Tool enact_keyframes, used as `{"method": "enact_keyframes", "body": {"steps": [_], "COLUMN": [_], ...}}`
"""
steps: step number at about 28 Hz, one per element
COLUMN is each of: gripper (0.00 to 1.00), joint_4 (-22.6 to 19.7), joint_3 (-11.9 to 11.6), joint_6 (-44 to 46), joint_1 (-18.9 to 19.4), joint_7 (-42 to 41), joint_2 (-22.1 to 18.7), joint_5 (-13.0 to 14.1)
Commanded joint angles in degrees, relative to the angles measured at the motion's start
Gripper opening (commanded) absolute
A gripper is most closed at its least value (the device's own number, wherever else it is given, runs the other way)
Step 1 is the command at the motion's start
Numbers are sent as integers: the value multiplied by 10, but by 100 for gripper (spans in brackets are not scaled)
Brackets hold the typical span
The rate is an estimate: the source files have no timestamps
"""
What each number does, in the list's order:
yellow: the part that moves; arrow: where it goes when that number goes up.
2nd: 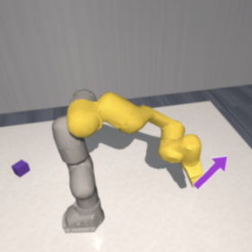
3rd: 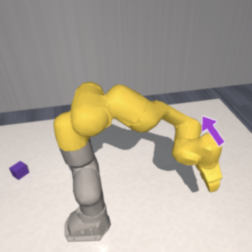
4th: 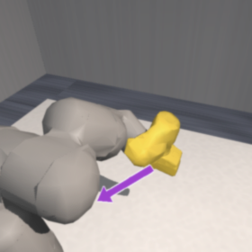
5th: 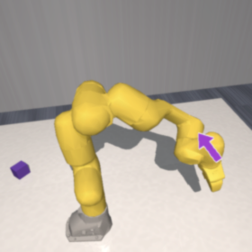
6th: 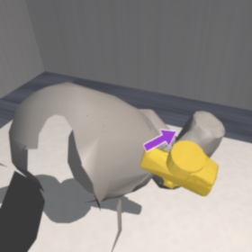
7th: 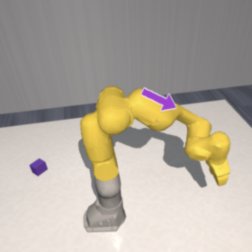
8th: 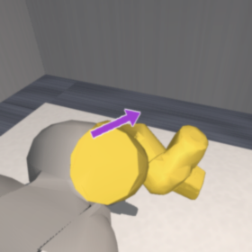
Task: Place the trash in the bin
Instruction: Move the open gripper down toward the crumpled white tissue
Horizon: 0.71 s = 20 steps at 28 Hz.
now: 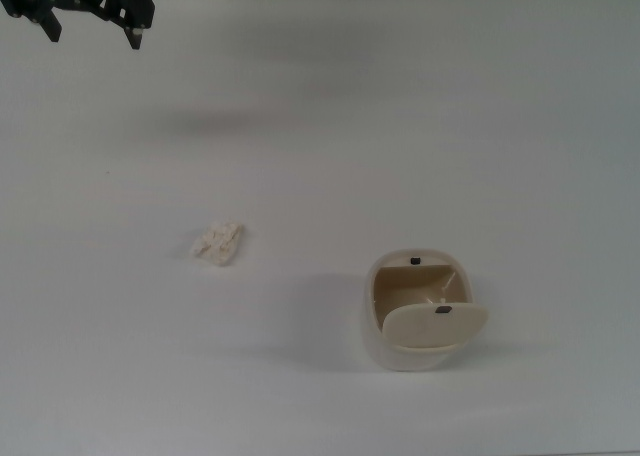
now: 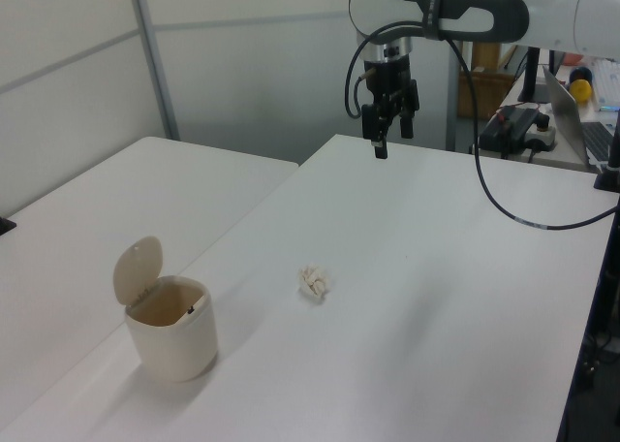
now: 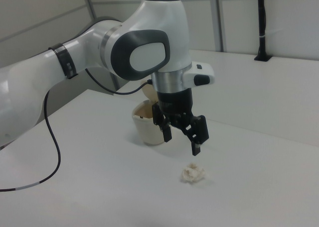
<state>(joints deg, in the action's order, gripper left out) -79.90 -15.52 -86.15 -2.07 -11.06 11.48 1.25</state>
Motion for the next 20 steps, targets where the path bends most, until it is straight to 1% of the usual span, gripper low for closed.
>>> {"method": "enact_keyframes", "body": {"steps": [1, 6, 8, 12, 13, 17, 18, 20], "gripper": [100, 100, 100, 100, 100, 100, 100, 100], "joint_4": [-14, -17, -20, -31, -39, -65, -77, -88], "joint_3": [-4, 2, 6, 6, 6, 7, 7, 7], "joint_6": [5, 0, -10, -31, -50, -94, -119, -150], "joint_1": [-3, -2, 3, 19, 29, 41, 52, 63], "joint_7": [-12, -16, -10, -5, 6, 40, 62, 91], "joint_2": [-15, -11, -4, 10, 14, 23, 32, 44], "joint_5": [16, 18, 18, 18, 17, 18, 18, 18]}}
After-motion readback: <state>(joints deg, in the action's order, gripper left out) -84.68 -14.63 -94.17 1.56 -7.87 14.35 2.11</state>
